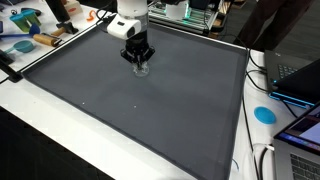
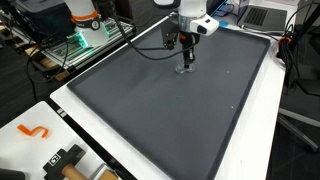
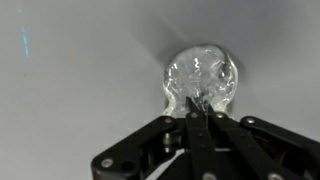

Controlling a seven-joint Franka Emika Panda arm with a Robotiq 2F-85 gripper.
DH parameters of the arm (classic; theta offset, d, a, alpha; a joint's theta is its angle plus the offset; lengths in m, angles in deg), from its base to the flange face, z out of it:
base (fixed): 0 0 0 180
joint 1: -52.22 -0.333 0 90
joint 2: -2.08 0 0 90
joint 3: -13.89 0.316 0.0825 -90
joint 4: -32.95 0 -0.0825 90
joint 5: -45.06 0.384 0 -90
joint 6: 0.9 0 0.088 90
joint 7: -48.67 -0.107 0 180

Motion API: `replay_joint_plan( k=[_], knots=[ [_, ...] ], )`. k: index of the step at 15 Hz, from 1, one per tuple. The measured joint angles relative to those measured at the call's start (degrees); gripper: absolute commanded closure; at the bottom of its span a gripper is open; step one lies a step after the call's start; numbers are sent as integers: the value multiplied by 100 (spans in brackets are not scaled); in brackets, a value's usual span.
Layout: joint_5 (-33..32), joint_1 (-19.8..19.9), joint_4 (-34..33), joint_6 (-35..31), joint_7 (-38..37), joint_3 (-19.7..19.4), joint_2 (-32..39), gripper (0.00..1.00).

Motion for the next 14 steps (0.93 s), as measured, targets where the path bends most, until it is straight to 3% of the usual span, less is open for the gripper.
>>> replay_joint_plan(
  k=[6,7,10,14],
  knots=[
    [0,0,-6,0,0,2,9,99],
    [0,0,-6,0,0,2,10,74],
    [0,0,-11,6,-24,1,13,63],
    [0,0,-27,16,-48,1,24,30]
  ],
)
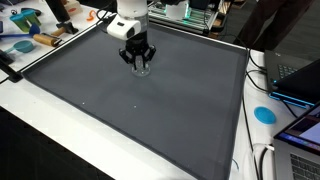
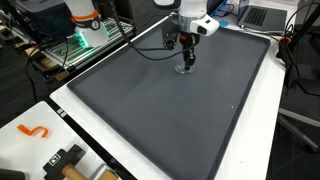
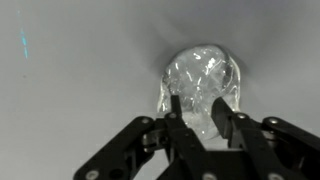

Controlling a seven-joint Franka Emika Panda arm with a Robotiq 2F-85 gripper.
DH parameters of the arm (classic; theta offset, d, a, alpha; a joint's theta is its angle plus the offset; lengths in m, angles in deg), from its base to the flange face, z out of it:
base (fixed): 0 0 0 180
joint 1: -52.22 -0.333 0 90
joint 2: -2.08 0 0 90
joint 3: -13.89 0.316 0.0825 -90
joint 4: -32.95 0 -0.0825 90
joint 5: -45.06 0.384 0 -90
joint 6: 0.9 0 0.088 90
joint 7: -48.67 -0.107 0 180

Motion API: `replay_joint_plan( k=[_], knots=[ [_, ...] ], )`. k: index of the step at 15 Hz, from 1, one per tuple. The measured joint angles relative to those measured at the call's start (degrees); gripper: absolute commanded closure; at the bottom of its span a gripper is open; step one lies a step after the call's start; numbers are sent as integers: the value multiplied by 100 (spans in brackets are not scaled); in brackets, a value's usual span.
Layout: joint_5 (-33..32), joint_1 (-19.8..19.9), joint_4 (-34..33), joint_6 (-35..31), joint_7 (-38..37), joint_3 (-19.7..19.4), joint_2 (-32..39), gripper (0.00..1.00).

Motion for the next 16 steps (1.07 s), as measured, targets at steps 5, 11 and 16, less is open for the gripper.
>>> replay_joint_plan(
  k=[5,11,16],
  knots=[
    [0,1,-64,17,-86,-2,52,0],
    [1,-1,-98,81,-144,8,56,0],
    [1,-71,-249,382,-397,15,6,0]
  ],
)
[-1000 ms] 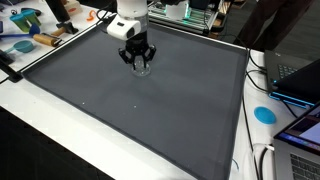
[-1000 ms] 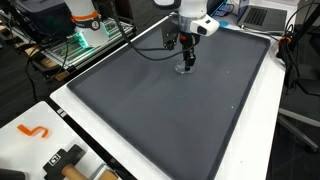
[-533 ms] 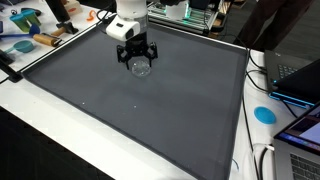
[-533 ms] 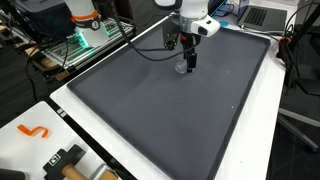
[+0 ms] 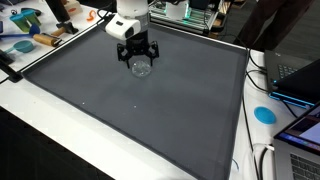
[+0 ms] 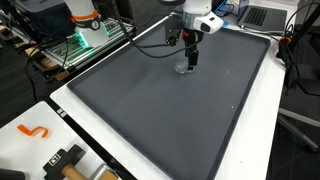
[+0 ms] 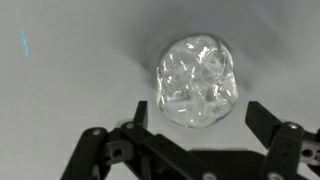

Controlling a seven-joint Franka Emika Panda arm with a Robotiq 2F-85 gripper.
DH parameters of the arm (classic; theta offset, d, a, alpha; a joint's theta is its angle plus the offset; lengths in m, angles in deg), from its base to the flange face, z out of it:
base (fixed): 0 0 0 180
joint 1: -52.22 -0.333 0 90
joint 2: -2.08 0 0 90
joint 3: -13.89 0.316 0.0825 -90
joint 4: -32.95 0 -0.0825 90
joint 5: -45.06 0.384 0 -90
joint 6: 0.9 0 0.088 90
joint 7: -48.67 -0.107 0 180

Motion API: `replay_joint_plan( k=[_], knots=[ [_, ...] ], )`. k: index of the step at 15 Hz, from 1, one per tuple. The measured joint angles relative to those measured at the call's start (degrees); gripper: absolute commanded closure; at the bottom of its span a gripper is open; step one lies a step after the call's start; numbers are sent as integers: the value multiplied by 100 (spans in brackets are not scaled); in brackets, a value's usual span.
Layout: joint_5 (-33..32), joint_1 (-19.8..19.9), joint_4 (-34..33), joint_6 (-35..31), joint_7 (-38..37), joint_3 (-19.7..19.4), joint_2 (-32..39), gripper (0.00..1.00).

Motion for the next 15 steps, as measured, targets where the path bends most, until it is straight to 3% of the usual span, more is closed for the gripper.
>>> replay_joint_plan(
  k=[10,15],
  knots=[
    [-373,-514,-305,1066,-942,-1,-542,0],
    [-1008,-847,-507,1651,-1662,-3,-770,0]
  ],
)
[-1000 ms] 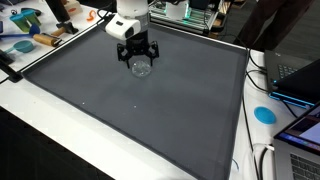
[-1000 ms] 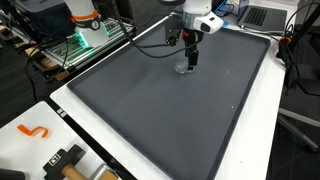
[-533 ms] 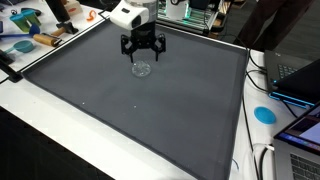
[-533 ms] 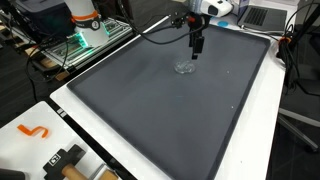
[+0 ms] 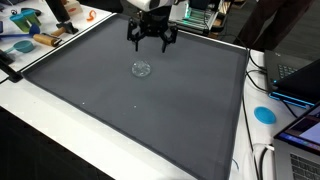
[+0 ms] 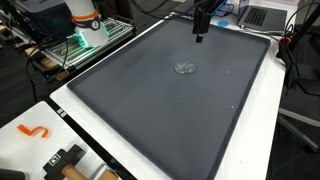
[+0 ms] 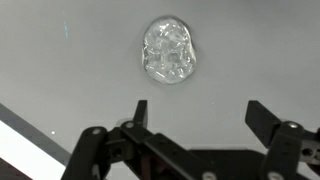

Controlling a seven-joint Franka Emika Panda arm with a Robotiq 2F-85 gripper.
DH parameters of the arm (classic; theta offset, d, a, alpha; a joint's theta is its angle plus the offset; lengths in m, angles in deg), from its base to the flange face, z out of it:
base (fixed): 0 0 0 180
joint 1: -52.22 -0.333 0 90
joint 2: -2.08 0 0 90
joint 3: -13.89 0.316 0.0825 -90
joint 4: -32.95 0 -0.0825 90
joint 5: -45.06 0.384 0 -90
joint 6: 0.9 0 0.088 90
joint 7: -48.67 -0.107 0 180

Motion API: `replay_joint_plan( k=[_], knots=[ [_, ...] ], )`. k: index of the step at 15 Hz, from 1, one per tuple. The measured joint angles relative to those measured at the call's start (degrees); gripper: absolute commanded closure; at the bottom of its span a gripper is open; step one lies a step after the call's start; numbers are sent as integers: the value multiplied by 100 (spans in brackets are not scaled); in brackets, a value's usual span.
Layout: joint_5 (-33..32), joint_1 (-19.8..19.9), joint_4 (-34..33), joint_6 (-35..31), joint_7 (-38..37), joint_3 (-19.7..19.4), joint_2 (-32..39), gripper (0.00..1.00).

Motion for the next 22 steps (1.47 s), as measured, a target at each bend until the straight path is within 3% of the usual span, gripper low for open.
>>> replay_joint_plan(
  k=[8,14,22],
  knots=[
    [-863,-523,-328,918,-1167,27,-39,0],
    [-1080,-786,-528,1612,-1978,55,-14,0],
    [-1131,-931,-683,2007,-2628,126,25,0]
  ],
)
